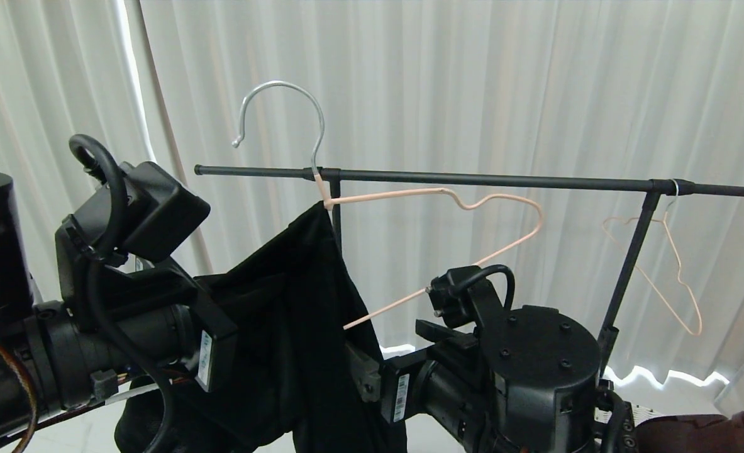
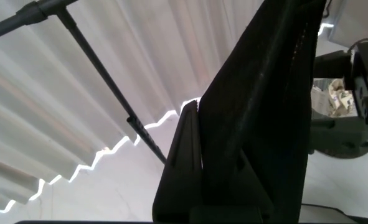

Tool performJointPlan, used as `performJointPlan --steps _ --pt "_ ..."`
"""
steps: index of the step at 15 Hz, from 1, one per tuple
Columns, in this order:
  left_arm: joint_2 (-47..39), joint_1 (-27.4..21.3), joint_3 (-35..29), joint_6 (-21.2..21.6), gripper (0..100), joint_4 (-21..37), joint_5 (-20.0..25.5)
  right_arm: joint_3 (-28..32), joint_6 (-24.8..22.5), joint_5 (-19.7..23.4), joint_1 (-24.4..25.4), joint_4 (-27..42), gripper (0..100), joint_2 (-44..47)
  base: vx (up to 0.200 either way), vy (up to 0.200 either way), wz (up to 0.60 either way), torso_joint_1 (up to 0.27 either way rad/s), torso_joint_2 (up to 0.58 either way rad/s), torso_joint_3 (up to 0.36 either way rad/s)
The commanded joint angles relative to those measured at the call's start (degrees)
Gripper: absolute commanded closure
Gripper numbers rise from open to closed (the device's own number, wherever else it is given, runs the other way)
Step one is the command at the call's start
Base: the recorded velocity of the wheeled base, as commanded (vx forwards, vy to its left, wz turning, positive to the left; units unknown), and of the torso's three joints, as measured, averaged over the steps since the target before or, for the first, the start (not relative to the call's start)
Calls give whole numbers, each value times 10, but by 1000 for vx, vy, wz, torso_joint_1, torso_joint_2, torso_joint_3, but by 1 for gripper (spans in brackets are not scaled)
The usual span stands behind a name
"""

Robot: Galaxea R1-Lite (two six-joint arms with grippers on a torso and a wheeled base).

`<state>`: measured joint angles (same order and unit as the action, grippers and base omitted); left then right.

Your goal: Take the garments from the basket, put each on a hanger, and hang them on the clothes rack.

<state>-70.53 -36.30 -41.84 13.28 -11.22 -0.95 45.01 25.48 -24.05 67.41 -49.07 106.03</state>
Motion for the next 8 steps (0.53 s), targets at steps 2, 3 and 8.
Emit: performJointPlan --steps 2,3,8 --pt "-1 -7 1 0 100 0 0 21 -6 0 15 0 0 11 0 0 0 0 0 0" --pt "-1 -8 1 0 100 0 0 20 -10 -2 14 0 0 15 0 0 0 0 0 0" --pt "4 -7 -1 -1 100 0 0 11 -11 -21 -29 1 0 28 0 0 0 0 0 0"
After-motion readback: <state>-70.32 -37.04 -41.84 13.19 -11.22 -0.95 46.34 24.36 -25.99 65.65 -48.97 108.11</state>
